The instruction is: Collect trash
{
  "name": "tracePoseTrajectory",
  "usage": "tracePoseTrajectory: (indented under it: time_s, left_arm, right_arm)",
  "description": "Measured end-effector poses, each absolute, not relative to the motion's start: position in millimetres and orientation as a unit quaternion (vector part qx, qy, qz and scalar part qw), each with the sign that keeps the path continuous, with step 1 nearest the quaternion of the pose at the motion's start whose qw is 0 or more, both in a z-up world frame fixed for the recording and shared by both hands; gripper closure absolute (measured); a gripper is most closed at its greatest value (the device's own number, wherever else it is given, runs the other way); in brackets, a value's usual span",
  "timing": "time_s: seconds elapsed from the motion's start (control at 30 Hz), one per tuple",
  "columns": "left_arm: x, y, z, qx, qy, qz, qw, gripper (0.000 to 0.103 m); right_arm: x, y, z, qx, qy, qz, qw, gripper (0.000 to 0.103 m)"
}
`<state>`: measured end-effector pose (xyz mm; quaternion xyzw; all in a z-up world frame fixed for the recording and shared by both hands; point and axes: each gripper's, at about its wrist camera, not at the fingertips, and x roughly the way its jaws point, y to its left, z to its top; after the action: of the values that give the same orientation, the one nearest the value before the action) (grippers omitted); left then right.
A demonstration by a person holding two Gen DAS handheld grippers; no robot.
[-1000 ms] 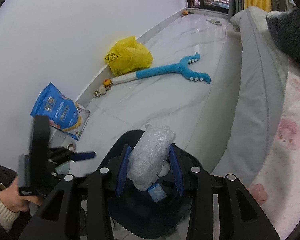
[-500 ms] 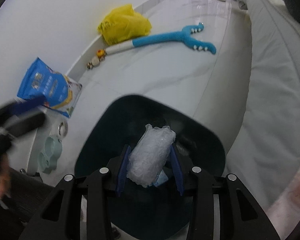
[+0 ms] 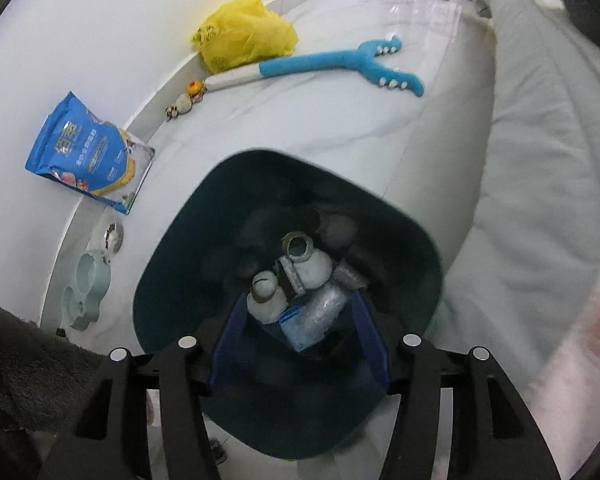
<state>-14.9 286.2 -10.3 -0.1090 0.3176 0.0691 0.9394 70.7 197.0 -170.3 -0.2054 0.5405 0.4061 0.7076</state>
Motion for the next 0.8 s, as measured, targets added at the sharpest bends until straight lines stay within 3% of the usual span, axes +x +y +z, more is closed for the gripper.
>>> tracePoseTrajectory:
  time_s: [0.2, 0.4, 0.47, 0.8]
  left_arm:
    - [-25.2, 261.5, 12.2, -0.086, 0.289, 0.075, 0.950, 0.004]
    - [-37.0, 236.1, 26.3, -0.085, 0.270, 0.077, 0.956, 0.003]
    - [-42.4, 227.8, 24.2, -0.082, 0.273, 0.082, 0.955, 0.003]
    - [-62.5, 180.9, 20.1, -0.044, 0.268, 0.094, 0.958, 0.003]
  right_arm:
    - [58.5, 163.1, -124.3, -0.172, 0.496, 0.405, 0.748, 0.039]
    - [41.8, 114.3, -71.5, -0.150, 0.432, 0.391, 0.798, 0.023]
    - [35.6, 91.8, -53.7, -0.144, 0.408, 0.380, 0.818, 0.014]
    - [2.1, -35.8, 7.9, -0.086, 0.320, 0.299, 0.895, 0.003]
